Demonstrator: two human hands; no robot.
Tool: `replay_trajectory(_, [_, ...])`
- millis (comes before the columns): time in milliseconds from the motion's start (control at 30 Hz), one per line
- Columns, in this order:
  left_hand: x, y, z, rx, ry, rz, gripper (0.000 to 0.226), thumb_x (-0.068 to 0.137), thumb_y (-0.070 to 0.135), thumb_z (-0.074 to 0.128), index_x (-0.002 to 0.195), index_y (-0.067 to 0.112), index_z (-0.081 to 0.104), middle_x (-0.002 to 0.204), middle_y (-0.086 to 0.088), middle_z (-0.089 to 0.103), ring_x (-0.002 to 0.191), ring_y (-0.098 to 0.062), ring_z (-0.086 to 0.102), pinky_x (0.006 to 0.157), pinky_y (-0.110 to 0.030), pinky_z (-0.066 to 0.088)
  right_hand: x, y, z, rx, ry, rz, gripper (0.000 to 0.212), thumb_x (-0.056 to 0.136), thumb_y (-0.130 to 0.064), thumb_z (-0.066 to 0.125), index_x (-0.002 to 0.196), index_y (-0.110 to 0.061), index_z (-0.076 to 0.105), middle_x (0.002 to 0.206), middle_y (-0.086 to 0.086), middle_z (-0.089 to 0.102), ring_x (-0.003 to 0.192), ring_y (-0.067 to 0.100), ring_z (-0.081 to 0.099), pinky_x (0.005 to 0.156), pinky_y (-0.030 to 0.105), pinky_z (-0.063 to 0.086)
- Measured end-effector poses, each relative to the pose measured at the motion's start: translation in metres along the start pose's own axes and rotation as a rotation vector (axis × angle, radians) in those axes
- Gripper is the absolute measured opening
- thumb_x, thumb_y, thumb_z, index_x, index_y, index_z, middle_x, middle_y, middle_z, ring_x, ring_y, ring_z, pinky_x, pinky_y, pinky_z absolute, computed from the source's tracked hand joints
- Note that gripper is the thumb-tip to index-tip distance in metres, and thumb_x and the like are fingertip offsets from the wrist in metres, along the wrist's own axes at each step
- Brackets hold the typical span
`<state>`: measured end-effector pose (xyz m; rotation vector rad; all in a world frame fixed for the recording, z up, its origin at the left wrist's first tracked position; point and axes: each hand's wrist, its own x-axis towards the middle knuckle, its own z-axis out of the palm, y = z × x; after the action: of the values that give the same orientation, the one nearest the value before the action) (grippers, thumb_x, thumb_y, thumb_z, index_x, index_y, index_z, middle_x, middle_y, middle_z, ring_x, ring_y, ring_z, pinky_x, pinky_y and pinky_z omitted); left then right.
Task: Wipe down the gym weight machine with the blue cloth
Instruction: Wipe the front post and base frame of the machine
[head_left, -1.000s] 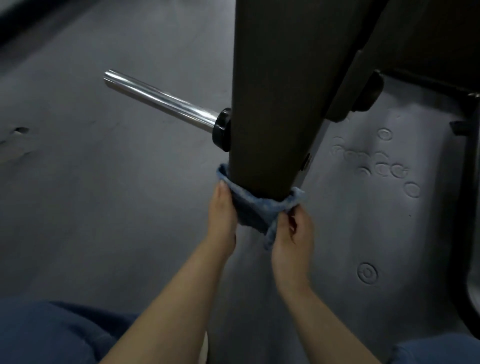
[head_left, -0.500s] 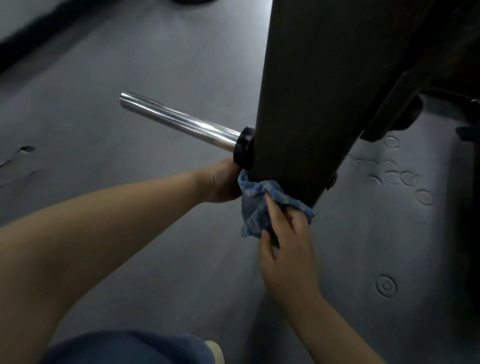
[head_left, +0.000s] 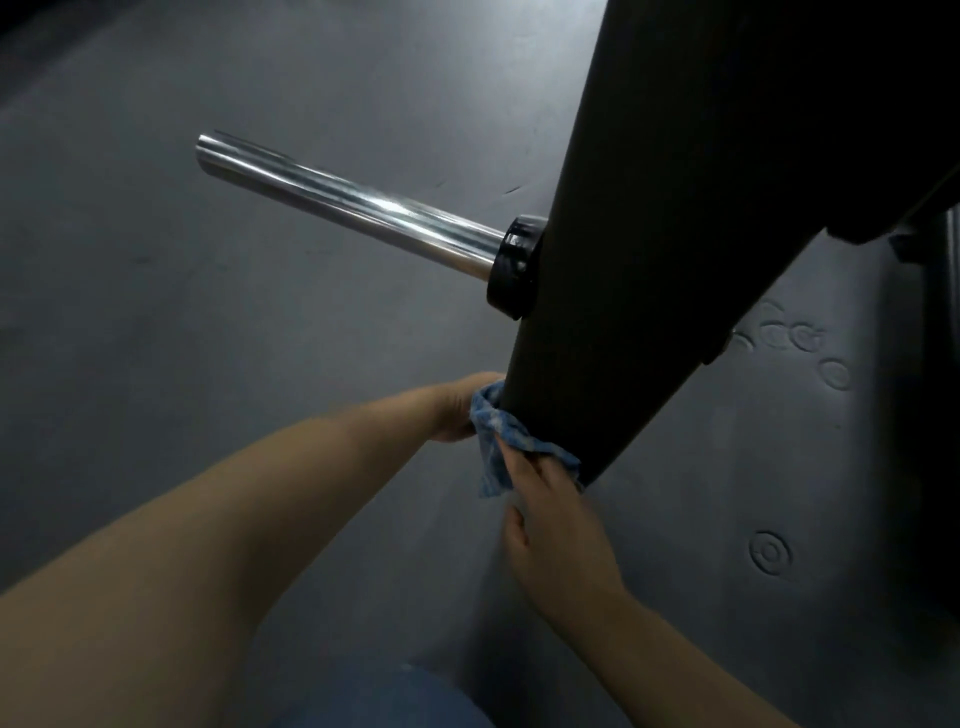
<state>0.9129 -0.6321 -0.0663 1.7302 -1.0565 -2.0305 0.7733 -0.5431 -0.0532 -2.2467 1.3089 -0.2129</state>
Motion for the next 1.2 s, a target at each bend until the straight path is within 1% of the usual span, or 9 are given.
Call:
replay_trajectory(100, [-0.004, 0.0, -0.002, -0.047, 0.011, 0.071, 0.024, 0.095, -0.001, 0.038, 0.076, 0.007, 0.051, 0.076, -0.006, 0.056, 0.071, -0.016, 0.053, 0.071, -0.025, 0.047, -0.005, 0.003, 0.0, 0.119, -0.084, 0.069, 0.073, 0.095, -0.02, 0.043, 0.149, -0.035, -0.005, 0.147, -0.008, 0.022, 0.126, 0.008, 0.033, 0.094, 0.015, 0.033])
replay_trajectory(233, [-0.018, 0.02, -0.011, -0.362, -0.093, 0.197, 0.054, 0.097, 0.009, 0.031, 0.053, 0.004, 0.062, 0.054, -0.004, 0.062, 0.048, -0.01, 0.06, 0.051, -0.016, 0.049, -0.009, -0.002, -0.02, 0.128, 0.051, 0.025, 0.072, 0.091, -0.016, 0.052, 0.151, -0.026, 0.012, 0.144, 0.001, 0.036, 0.125, 0.012, 0.036, 0.091, 0.015, 0.031])
replay_trajectory(400, [-0.028, 0.05, -0.022, -0.53, -0.182, 0.431, 0.029, 0.083, 0.018, 0.049, 0.072, 0.01, 0.075, 0.084, -0.006, 0.071, 0.078, -0.016, 0.068, 0.075, -0.027, 0.057, -0.013, -0.005, -0.038, -0.039, 0.43, 0.0, 0.07, 0.078, -0.029, 0.045, 0.143, -0.014, 0.024, 0.126, 0.002, 0.041, 0.111, 0.014, 0.042, 0.084, 0.023, 0.039])
replay_trajectory(500, [-0.027, 0.049, -0.021, -0.52, -0.233, 0.445, 0.02, 0.072, 0.02, 0.063, 0.085, 0.007, 0.07, 0.09, -0.008, 0.069, 0.083, -0.017, 0.067, 0.075, -0.028, 0.056, -0.014, -0.004, -0.042, -0.156, 0.507, -0.015, 0.069, 0.077, -0.027, 0.051, 0.141, -0.012, 0.029, 0.12, 0.004, 0.038, 0.108, 0.018, 0.041, 0.083, 0.027, 0.044])
replay_trajectory(633, [-0.027, 0.052, -0.014, -0.309, -0.156, 0.343, 0.03, 0.1, 0.006, 0.029, 0.083, 0.005, 0.054, 0.069, 0.003, 0.071, 0.065, -0.005, 0.067, 0.063, -0.017, 0.055, -0.009, -0.001, -0.03, -0.332, 0.503, -0.009, 0.082, 0.062, -0.017, 0.076, 0.137, -0.019, 0.04, 0.114, 0.011, 0.038, 0.098, 0.026, 0.041, 0.07, 0.036, 0.053])
replay_trajectory(767, [-0.022, 0.049, -0.011, -0.027, -0.151, 0.274, 0.034, 0.095, -0.008, 0.028, 0.075, 0.008, 0.05, 0.058, 0.009, 0.066, 0.054, 0.003, 0.061, 0.055, -0.011, 0.049, -0.003, 0.009, -0.014, -0.512, 0.56, -0.084, 0.048, 0.075, -0.019, 0.053, 0.121, -0.019, 0.064, 0.11, 0.012, 0.038, 0.096, 0.03, 0.041, 0.083, 0.041, 0.042])
replay_trajectory(900, [-0.013, 0.032, -0.01, 0.142, -0.077, 0.152, 0.02, 0.096, -0.004, 0.035, 0.097, 0.007, 0.052, 0.082, 0.002, 0.055, 0.064, 0.0, 0.06, 0.059, -0.01, 0.049, -0.001, 0.02, -0.004, -0.567, 0.545, -0.206, 0.043, 0.075, -0.016, 0.048, 0.111, -0.016, 0.07, 0.108, 0.01, 0.041, 0.094, 0.028, 0.042, 0.084, 0.037, 0.034])
replay_trajectory(1067, [-0.004, 0.004, -0.004, 0.224, 0.051, 0.011, 0.034, 0.099, 0.005, 0.037, 0.131, -0.004, 0.043, 0.119, -0.014, 0.053, 0.107, -0.026, 0.049, 0.1, -0.038, 0.04, -0.006, 0.031, 0.018, -0.549, 0.479, -0.258, 0.038, 0.076, -0.016, 0.043, 0.1, -0.013, 0.072, 0.104, 0.009, 0.04, 0.092, 0.026, 0.042, 0.084, 0.035, 0.034])
replay_trajectory(1200, [-0.002, -0.01, 0.004, 0.178, 0.134, -0.037, 0.038, 0.101, 0.012, 0.032, 0.137, 0.0, 0.037, 0.132, -0.019, 0.047, 0.124, -0.034, 0.044, 0.099, -0.035, 0.037, -0.005, 0.044, 0.036, -0.566, 0.438, -0.322, 0.039, 0.075, -0.014, 0.041, 0.098, -0.012, 0.073, 0.102, 0.01, 0.053, 0.092, 0.025, 0.042, 0.083, 0.034, 0.034])
